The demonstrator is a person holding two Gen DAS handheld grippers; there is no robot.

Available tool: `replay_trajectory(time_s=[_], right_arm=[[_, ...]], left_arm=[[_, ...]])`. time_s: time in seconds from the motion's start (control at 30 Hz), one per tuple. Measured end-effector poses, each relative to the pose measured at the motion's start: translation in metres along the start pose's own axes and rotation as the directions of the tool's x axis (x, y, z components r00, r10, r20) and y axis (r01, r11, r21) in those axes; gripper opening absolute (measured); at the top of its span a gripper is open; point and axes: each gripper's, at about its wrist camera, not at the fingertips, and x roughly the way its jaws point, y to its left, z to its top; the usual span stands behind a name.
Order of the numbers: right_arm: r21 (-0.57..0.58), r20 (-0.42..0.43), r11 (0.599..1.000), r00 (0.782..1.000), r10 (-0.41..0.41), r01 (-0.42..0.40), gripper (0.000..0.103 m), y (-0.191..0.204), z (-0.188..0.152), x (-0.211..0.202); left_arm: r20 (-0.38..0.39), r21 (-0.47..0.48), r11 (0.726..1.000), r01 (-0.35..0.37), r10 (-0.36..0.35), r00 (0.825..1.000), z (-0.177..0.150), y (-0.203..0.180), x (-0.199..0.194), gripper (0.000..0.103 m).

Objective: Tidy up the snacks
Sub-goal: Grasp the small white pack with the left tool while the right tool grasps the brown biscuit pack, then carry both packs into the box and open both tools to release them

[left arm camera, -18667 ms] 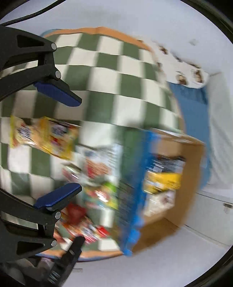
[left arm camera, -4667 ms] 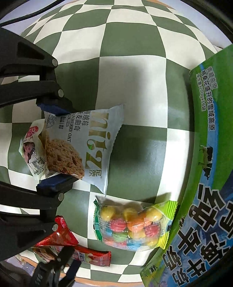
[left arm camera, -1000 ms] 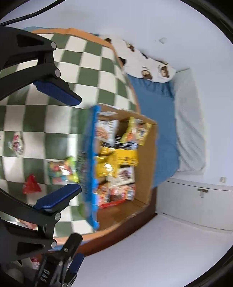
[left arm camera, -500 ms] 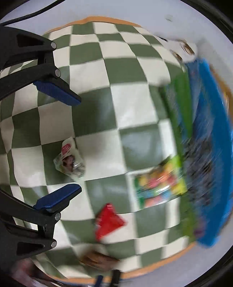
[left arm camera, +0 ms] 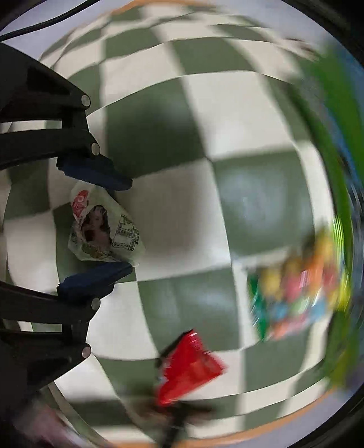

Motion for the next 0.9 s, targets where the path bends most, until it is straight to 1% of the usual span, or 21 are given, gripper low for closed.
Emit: replay_trajectory(time_s=[0.03,0.07,0.1,0.13,0.17,0.2,0.27,0.3,0.33,0.4,0.43,0.47,0.5,0.53,0.57,0.63,0.67,0.7,0.73,0.83,0.9], right_arm=[[-0.044,0.002,0.999,1.0,0.004,-0.004,0.065,0.01,-0.002,0.0],[-0.094,0.003,0.996,1.0,0.008,-0.008,0.065,0.021,-0.004,0.0],[-0.145,0.002,0.989,1.0,0.007,-0.007,0.065,0.032,-0.007,0.001],[-0.196,-0.006,0.981,1.0,0.0,-0.001,0.065,0.044,-0.011,0.004],[-0.226,-0.019,0.974,1.0,-0.006,0.002,0.065,0.051,-0.013,0.007],[-0.244,-0.033,0.97,0.999,-0.007,-0.001,0.065,0.057,-0.016,0.01],[-0.253,-0.054,0.967,0.998,-0.008,-0.006,0.067,0.065,-0.019,0.015],[-0.253,-0.061,0.967,0.998,-0.011,-0.005,0.071,0.068,-0.02,0.017],[-0.248,-0.069,0.969,0.998,-0.004,-0.013,0.073,0.068,-0.021,0.019],[-0.235,-0.081,0.972,0.997,0.006,-0.025,0.075,0.07,-0.021,0.021],[-0.231,-0.087,0.972,0.996,0.011,-0.03,0.075,0.07,-0.021,0.022],[-0.229,-0.091,0.973,0.996,0.013,-0.034,0.075,0.068,-0.02,0.024],[-0.225,-0.097,0.974,0.995,0.017,-0.039,0.075,0.066,-0.02,0.025],[-0.222,-0.102,0.974,0.995,0.022,-0.044,0.075,0.066,-0.02,0.026],[-0.221,-0.107,0.974,0.994,0.027,-0.051,0.074,0.053,-0.017,0.028],[-0.208,-0.106,0.976,0.994,0.037,-0.059,0.068,0.039,-0.016,0.031],[-0.204,-0.102,0.978,0.994,0.03,-0.051,0.06,0.028,-0.01,0.031],[-0.204,-0.098,0.978,0.995,0.027,-0.046,0.057,0.024,-0.01,0.031],[-0.197,-0.094,0.979,0.995,0.041,-0.059,0.057,0.02,-0.01,0.03],[-0.207,-0.078,0.977,0.996,0.043,-0.058,0.056,0.016,-0.012,0.025],[-0.21,-0.067,0.976,0.997,0.046,-0.059,0.056,0.015,-0.015,0.021]], left_arm=[[-0.014,-0.078,0.996,0.052,-0.054,0.998,-0.001,0.012,0.002,0.051],[-0.027,-0.162,0.981,0.108,-0.114,0.993,-0.003,0.026,0.005,0.051],[-0.033,-0.225,0.962,0.153,-0.164,0.986,-0.005,0.037,0.009,0.051],[-0.034,-0.271,0.943,0.192,-0.209,0.977,-0.007,0.046,0.012,0.051],[-0.031,-0.286,0.935,0.209,-0.227,0.973,-0.008,0.049,0.014,0.051],[-0.031,-0.287,0.933,0.219,-0.238,0.971,-0.01,0.05,0.015,0.051],[-0.051,-0.242,0.947,0.211,-0.23,0.972,-0.01,0.044,0.016,0.056],[-0.056,-0.224,0.952,0.21,-0.228,0.972,-0.01,0.042,0.017,0.061],[-0.066,-0.195,0.96,0.2,-0.217,0.974,-0.01,0.036,0.018,0.065],[-0.085,-0.142,0.977,0.156,-0.169,0.982,-0.007,0.024,0.017,0.065],[-0.09,-0.11,0.986,0.123,-0.133,0.987,-0.008,0.017,0.018,0.065],[-0.09,-0.089,0.991,0.1,-0.108,0.99,-0.008,0.012,0.019,0.065],[-0.082,-0.073,0.995,0.074,-0.08,0.993,-0.008,0.006,0.018,0.061],[-0.071,-0.059,0.997,0.04,-0.045,0.996,-0.01,0.001,0.017,0.051],[-0.059,-0.038,0.999,0.0,-0.002,0.998,-0.013,-0.003,0.015,0.051],[-0.039,-0.032,0.999,-0.036,0.035,0.999,-0.017,-0.013,0.011,0.05],[-0.024,-0.023,0.998,-0.053,0.053,0.998,-0.02,-0.018,0.007,0.05],[-0.016,-0.02,0.998,-0.061,0.06,0.998,-0.022,-0.021,0.005,0.05],[-0.012,-0.023,0.998,-0.062,0.062,0.998,-0.026,-0.026,0.002,0.049],[-0.007,-0.049,0.998,-0.038,0.037,0.999,-0.03,-0.03,-0.005,0.049],[-0.003,-0.069,0.998,-0.01,0.01,1.0,-0.033,-0.026,-0.01,0.049]])
